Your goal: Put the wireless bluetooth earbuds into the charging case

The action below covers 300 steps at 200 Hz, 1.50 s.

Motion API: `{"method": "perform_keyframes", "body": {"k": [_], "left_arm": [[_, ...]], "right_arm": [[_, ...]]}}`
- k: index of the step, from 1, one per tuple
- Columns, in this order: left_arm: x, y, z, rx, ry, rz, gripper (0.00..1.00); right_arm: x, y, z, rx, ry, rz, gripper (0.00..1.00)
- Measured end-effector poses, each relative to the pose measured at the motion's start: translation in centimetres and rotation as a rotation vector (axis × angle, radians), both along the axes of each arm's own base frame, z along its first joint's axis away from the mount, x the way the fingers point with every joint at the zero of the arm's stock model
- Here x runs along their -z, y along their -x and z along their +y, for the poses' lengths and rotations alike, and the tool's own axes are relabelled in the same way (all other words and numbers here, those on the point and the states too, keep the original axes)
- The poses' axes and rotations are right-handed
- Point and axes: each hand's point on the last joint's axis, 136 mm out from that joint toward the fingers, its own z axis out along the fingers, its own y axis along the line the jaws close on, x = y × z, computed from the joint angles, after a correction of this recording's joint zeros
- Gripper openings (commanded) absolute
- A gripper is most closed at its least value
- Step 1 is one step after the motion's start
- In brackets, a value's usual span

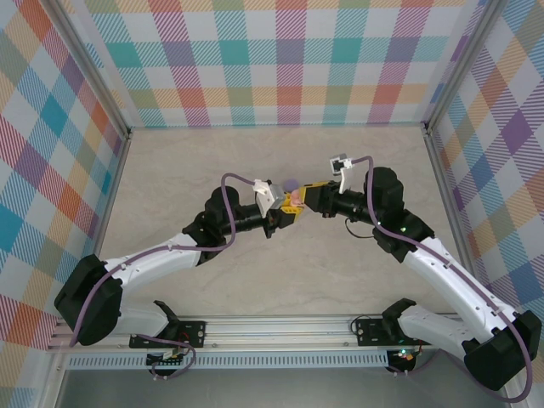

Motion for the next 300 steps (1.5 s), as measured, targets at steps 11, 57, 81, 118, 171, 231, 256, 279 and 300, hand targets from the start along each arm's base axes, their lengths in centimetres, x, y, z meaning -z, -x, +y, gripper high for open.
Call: {"method": "perform_keyframes", "body": {"k": [11,57,81,118,171,231,256,279,300], "left_arm": [[0.01,0.06,-0.02,0.003,0.003,0.01,0.1],[-0.02,0.17,-0.06,0.006,0.018,0.052,0.1],[-0.04,0.25,-0.09,0.01,0.024,0.068,0.1],[-0.06,0.25,-0.1,0.008,0.033,0.092,0.1],[-0.58,0.17,-0.16,0.007,0.048,0.105,0.1],[-0.6,0.17,-0.17,0.006,0.053,0.12,0.1],[-0.63,0.17,-0.17,0.006,0.054,0.122,0.1],[-0.69,0.15,-0.18,0.006,0.056,0.125,0.1],[-0.84,0.11,-0.2,0.004,0.059,0.13,0.1]], "right_arm": [[0.01,-0.04,-0.02,0.002,0.002,-0.002,0.26],[0.03,-0.1,-0.05,0.006,0.004,-0.003,0.26],[0.09,-0.14,-0.03,0.006,0.004,-0.002,0.26],[0.24,-0.2,0.03,0.005,0.007,0.002,0.25],[0.27,-0.11,0.15,0.001,0.008,0.002,0.26],[0.3,-0.16,0.13,0.004,0.014,-0.005,0.26],[0.31,-0.17,0.12,0.003,0.018,-0.012,0.26],[0.33,-0.16,0.12,0.002,0.022,-0.016,0.26],[0.33,-0.17,0.11,0.002,0.022,-0.017,0.26]]}}
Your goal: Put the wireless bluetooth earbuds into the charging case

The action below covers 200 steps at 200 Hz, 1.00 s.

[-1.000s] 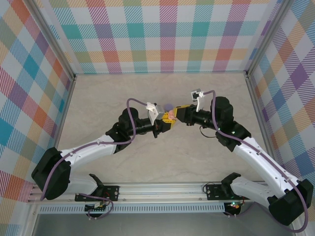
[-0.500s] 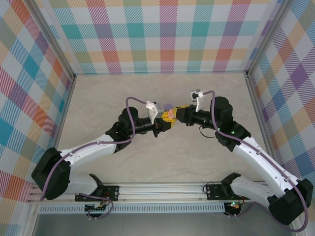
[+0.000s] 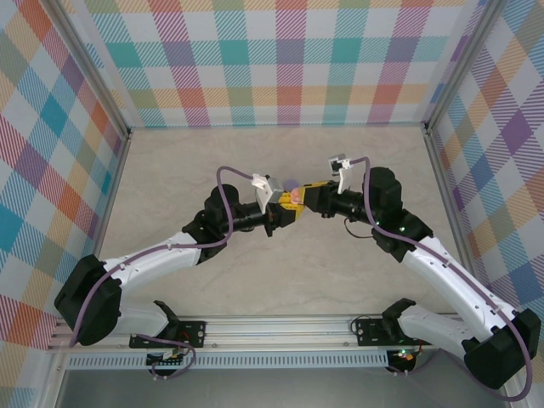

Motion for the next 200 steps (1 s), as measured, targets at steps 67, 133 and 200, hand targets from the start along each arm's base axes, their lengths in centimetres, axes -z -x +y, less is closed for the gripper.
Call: {"method": "perform_keyframes", "body": {"k": [67,133,200], "left_arm": [[-0.6,-0.28,-0.06,-0.011,0.006,0.021,0.1],[-0.39,-0.45,0.1,-0.029,0.001,0.043,0.1],[-0.01,-0.46,0.12,-0.03,-0.016,0.061,0.1]], "right_arm": [[0.02,-0.1,-0.08,0.006,0.005,-0.006,0.25],[0.25,-0.11,-0.2,0.008,0.023,-0.015,0.25],[0.67,0.16,-0.09,-0.004,0.044,-0.017,0.25]]}}
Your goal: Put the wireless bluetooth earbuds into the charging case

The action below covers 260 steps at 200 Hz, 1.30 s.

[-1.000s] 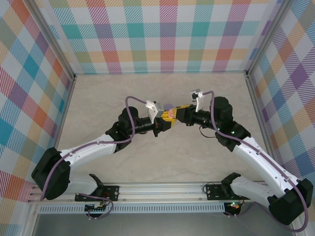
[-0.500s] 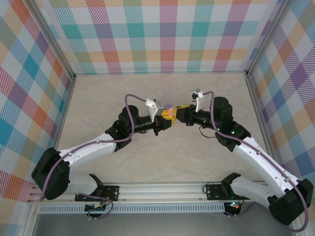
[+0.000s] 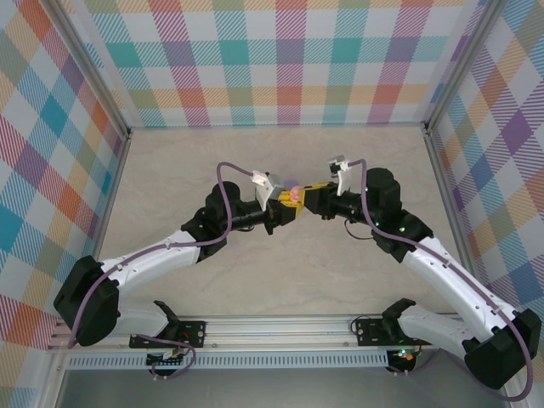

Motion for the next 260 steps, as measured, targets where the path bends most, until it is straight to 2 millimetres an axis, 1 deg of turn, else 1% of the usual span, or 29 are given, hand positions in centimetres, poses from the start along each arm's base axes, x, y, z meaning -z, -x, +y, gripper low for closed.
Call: {"method": "perform_keyframes", "body": {"k": [66,186,236,260], "left_arm": [[0.5,0.1,0.0,0.001,-0.02,0.021,0.1],[0.5,0.3,0.0,0.002,-0.029,0.025,0.1],[0.4,0.2,0.0,-0.003,-0.027,0.021,0.11],[0.4,0.0,0.0,-0.01,-0.028,0.018,0.11]], "right_arm": [[0.6,0.4,0.1,-0.012,0.034,-0.003,0.26],[0.6,0.7,0.1,-0.016,0.086,-0.016,0.26],[0.4,1.1,0.2,-0.033,0.111,-0.005,0.29],[0.5,1.3,0.4,-0.047,0.125,-0.001,0.29]]}}
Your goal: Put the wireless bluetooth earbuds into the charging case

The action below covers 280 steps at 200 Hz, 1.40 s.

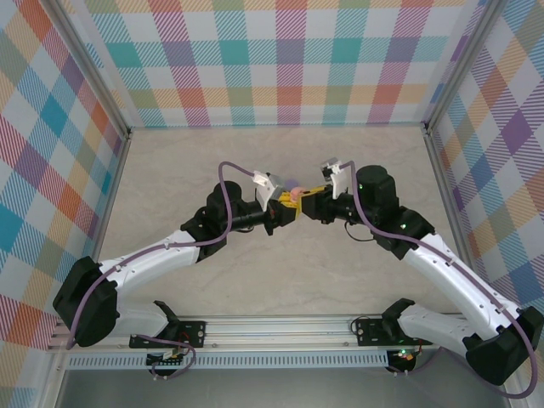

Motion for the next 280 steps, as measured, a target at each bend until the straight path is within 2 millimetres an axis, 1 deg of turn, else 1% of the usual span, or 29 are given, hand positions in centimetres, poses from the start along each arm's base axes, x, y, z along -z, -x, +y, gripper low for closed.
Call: {"method": "perform_keyframes", "body": {"k": [25,63,92,104,139,181,194,219,236,253,280], "left_arm": [[0.0,0.0,0.0,-0.002,-0.002,-0.001,0.11],[0.1,-0.2,0.1,-0.009,-0.009,-0.004,0.11],[0.1,-0.2,0.1,-0.011,-0.017,-0.008,0.11],[0.1,-0.2,0.1,-0.011,-0.017,-0.01,0.11],[0.0,-0.2,0.1,-0.011,-0.015,-0.013,0.11],[-0.1,-0.2,0.0,-0.011,-0.013,-0.015,0.11],[-0.1,-0.3,0.1,-0.013,-0.013,-0.015,0.11],[-0.5,-0.3,0.3,-0.026,-0.008,-0.023,0.11],[-1.1,-0.3,0.5,-0.034,0.001,-0.034,0.11],[-1.5,-0.2,0.6,-0.034,0.01,-0.042,0.11],[-1.6,0.0,0.6,-0.027,0.012,-0.043,0.11]], "right_arm": [[0.2,0.0,0.0,-0.002,0.007,0.004,0.29],[0.4,0.2,0.0,-0.004,0.016,0.014,0.37],[0.4,0.3,0.0,-0.004,0.016,0.014,0.38],[0.4,0.3,-0.1,-0.004,0.015,0.013,0.41],[0.1,0.5,-0.2,-0.001,0.01,0.01,0.46],[-1.0,0.7,-1.0,0.035,-0.009,-0.014,0.48],[-1.5,0.6,-1.4,0.059,-0.016,-0.026,0.46],[-1.6,0.2,-2.3,0.119,-0.006,-0.035,0.34],[-0.9,-0.1,-2.8,0.153,0.022,-0.019,0.27],[0.2,-0.5,-3.1,0.173,0.054,0.006,0.24],[1.5,-0.7,-2.9,0.175,0.088,0.041,0.22]]}}
